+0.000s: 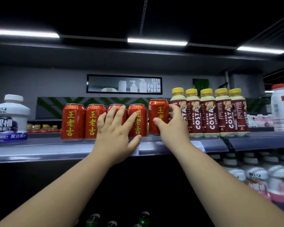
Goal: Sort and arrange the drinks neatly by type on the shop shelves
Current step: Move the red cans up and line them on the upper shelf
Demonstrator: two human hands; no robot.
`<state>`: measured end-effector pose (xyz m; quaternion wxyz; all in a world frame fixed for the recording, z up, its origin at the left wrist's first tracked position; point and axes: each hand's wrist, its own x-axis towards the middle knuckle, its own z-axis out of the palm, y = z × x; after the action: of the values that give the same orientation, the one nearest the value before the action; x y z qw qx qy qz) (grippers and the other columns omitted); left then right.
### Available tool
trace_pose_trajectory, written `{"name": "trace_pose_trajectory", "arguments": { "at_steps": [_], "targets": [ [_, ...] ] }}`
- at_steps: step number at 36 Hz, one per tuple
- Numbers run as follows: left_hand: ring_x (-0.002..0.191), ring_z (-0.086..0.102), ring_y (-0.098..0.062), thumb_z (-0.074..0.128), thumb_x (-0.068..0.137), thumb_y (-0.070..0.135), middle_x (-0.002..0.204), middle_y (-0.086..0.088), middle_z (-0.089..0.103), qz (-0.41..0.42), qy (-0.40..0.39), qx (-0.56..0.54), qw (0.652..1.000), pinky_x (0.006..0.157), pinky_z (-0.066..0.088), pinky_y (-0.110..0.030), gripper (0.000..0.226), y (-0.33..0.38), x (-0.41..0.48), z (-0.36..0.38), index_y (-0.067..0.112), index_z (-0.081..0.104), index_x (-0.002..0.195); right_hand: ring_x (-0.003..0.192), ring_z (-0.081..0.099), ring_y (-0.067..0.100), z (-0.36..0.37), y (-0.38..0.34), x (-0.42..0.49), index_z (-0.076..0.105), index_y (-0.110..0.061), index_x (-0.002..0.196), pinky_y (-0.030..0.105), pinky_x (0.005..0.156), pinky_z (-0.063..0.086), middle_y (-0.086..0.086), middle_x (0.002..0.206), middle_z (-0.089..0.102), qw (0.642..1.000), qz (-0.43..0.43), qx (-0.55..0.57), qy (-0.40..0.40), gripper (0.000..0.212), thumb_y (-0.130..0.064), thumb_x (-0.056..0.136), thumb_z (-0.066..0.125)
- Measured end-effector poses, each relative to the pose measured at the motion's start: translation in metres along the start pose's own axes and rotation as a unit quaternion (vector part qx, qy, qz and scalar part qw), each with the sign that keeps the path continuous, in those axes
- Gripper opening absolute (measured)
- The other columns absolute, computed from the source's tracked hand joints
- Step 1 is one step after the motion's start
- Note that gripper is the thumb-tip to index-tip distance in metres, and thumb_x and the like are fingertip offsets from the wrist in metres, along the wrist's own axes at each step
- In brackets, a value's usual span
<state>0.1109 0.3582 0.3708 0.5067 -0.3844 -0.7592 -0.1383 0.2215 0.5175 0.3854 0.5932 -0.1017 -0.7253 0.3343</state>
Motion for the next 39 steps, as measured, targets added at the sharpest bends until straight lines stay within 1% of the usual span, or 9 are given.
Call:
{"name": "trace_pose_trajectory", "arguments": {
  "at_steps": [3, 6, 9, 12, 16, 19, 25, 30, 39],
  "targets": [
    [0.151, 0.002, -0.028, 0.029, 0.086, 0.071, 0.165, -0.005, 0.013, 0.001, -0.004, -0.001, 1.0, 0.119, 0.001, -0.05, 0.077, 0.0, 0.001, 0.0, 0.037, 0.02, 0.155, 0.111, 0.062, 0.018, 0.004, 0.002, 0.002, 0.04, -0.03, 0.143, 0.041, 0.094, 0.051, -0.007, 0.125, 0.062, 0.998, 0.014, -0.061, -0.018, 0.062, -0.042, 0.09, 0.07],
    [0.151, 0.0, -0.027, 0.032, 0.085, 0.071, 0.165, -0.005, 0.011, -0.02, 0.003, -0.02, 1.0, 0.118, 0.001, -0.048, 0.078, -0.002, 0.001, -0.002, 0.038, 0.021, 0.155, 0.11, 0.062, 0.023, 0.004, 0.002, 0.002, 0.038, -0.027, 0.143, 0.038, 0.087, 0.048, -0.002, 0.125, 0.064, 0.99, 0.021, -0.134, -0.037, 0.061, -0.045, 0.092, 0.066],
    [0.151, -0.002, -0.026, 0.032, 0.081, 0.073, 0.166, -0.003, 0.008, -0.054, -0.002, -0.038, 0.998, 0.118, 0.002, -0.049, 0.081, -0.012, -0.003, -0.007, 0.042, 0.018, 0.155, 0.113, 0.061, 0.027, 0.004, 0.002, 0.001, 0.035, -0.024, 0.144, 0.04, 0.09, 0.049, 0.001, 0.129, 0.062, 0.985, 0.015, -0.166, -0.047, 0.061, -0.046, 0.095, 0.062],
    [0.151, -0.009, -0.028, 0.026, 0.081, 0.077, 0.166, -0.002, -0.001, -0.044, -0.032, -0.005, 0.999, 0.119, -0.003, -0.052, 0.082, -0.029, -0.012, -0.011, 0.045, 0.011, 0.155, 0.116, 0.06, 0.03, 0.005, 0.0, 0.001, 0.033, -0.023, 0.145, 0.04, 0.089, 0.046, 0.003, 0.132, 0.06, 0.981, 0.019, -0.182, -0.057, 0.06, -0.046, 0.096, 0.06],
    [0.149, -0.021, -0.032, 0.01, 0.078, 0.082, 0.165, 0.0, -0.017, -0.016, -0.101, 0.035, 0.994, 0.119, -0.006, -0.061, 0.085, -0.039, -0.019, -0.015, 0.046, -0.004, 0.154, 0.116, 0.059, 0.031, 0.008, -0.005, -0.001, 0.033, -0.021, 0.145, 0.039, 0.085, 0.043, 0.004, 0.133, 0.059, 0.979, 0.019, -0.195, -0.059, 0.06, -0.047, 0.097, 0.06],
    [0.148, -0.026, -0.032, 0.01, 0.08, 0.082, 0.164, -0.001, -0.024, -0.014, -0.124, 0.036, 0.991, 0.119, -0.005, -0.062, 0.084, -0.04, -0.02, -0.016, 0.046, -0.006, 0.154, 0.118, 0.058, 0.032, 0.01, -0.007, -0.002, 0.033, -0.019, 0.147, 0.039, 0.086, 0.042, 0.006, 0.135, 0.059, 0.978, 0.015, -0.2, -0.062, 0.062, -0.045, 0.097, 0.06],
    [0.149, -0.025, -0.028, 0.003, 0.078, 0.084, 0.164, 0.001, -0.023, -0.009, -0.125, 0.035, 0.991, 0.12, -0.005, -0.059, 0.085, -0.045, -0.023, -0.014, 0.047, -0.008, 0.154, 0.118, 0.058, 0.032, 0.011, -0.009, -0.002, 0.032, -0.02, 0.147, 0.04, 0.09, 0.045, 0.007, 0.135, 0.058, 0.976, 0.018, -0.205, -0.067, 0.062, -0.045, 0.097, 0.059],
    [0.15, -0.022, -0.026, 0.004, 0.079, 0.083, 0.164, 0.001, -0.022, -0.007, -0.136, 0.039, 0.99, 0.121, -0.004, -0.058, 0.085, -0.048, -0.027, -0.014, 0.046, -0.007, 0.154, 0.121, 0.057, 0.031, 0.013, -0.011, -0.003, 0.03, -0.021, 0.149, 0.041, 0.093, 0.045, 0.007, 0.137, 0.057, 0.976, 0.023, -0.206, -0.071, 0.064, -0.047, 0.097, 0.059],
    [0.151, -0.019, -0.025, -0.002, 0.074, 0.083, 0.165, -0.002, -0.019, -0.02, -0.133, 0.018, 0.991, 0.122, -0.003, -0.056, 0.09, -0.053, -0.034, -0.015, 0.045, -0.004, 0.155, 0.116, 0.058, 0.027, 0.026, -0.019, -0.007, 0.031, -0.023, 0.149, 0.035, 0.082, 0.04, 0.004, 0.131, 0.06, 0.979, 0.03, -0.187, -0.08, 0.063, -0.046, 0.098, 0.059]
  ]
}}
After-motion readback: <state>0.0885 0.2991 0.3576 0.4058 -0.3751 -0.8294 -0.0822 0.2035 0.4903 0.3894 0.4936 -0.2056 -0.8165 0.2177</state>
